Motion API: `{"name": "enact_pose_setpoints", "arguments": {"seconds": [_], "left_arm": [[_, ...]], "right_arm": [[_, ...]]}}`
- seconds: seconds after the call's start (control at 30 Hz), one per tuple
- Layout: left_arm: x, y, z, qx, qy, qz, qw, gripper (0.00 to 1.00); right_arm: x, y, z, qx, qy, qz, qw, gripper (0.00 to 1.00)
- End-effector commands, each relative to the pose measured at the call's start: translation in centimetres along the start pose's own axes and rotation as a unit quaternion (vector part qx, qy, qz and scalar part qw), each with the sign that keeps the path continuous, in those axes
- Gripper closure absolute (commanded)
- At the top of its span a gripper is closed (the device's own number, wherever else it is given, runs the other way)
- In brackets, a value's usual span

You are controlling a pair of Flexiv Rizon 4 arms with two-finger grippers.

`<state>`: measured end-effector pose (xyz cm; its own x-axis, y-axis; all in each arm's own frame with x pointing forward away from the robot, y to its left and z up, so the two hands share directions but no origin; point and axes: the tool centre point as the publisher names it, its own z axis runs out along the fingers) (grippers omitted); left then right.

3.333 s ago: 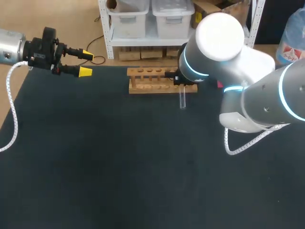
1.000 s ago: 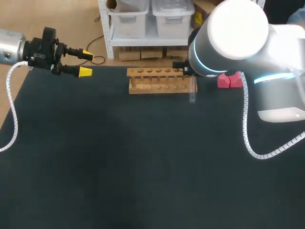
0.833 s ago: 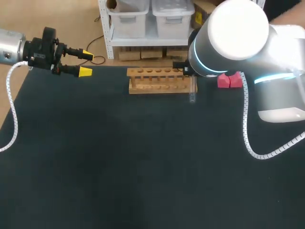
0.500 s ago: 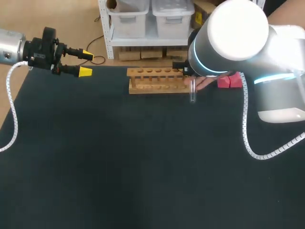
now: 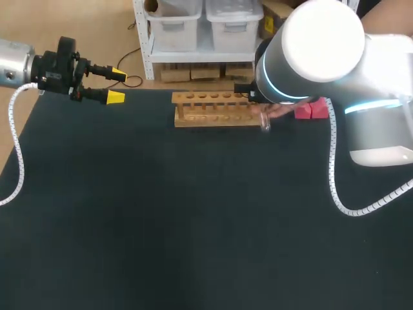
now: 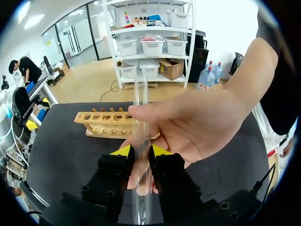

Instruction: Grasp the test tube, adjust it, and insert it.

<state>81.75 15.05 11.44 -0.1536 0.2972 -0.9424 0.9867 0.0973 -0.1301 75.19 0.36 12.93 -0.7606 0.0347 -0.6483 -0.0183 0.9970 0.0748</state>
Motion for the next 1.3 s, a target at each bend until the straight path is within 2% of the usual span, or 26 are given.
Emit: {"name": "enact_pose_setpoints", "arguments": {"seconds": [0.03, 0.47, 0.63, 0.87, 1.3], "left_arm": [[0.1, 0.0, 0.0, 0.0, -0.001, 0.001, 1.0, 0.0], [0.1, 0.0, 0.0, 0.0, -0.001, 0.001, 1.0, 0.0], [0.1, 0.0, 0.0, 0.0, -0.001, 0.001, 1.0, 0.0], [0.1, 0.0, 0.0, 0.0, -0.001, 0.001, 1.0, 0.0], [0.1, 0.0, 0.0, 0.0, -0.001, 0.001, 1.0, 0.0]], "right_arm": [[0.2, 0.0, 0.0, 0.0, -0.004, 0.001, 1.0, 1.0], [0.2, 0.0, 0.0, 0.0, -0.004, 0.001, 1.0, 1.0], [0.6, 0.5, 1.8, 0.005, 0.005, -0.023, 1.0, 1.0], [1.8, 1.0, 4.4, 0.009, 0.026, -0.018, 0.999, 1.0], [1.0, 1.2, 7.1, 0.009, 0.033, -0.022, 0.999, 1.0]]}}
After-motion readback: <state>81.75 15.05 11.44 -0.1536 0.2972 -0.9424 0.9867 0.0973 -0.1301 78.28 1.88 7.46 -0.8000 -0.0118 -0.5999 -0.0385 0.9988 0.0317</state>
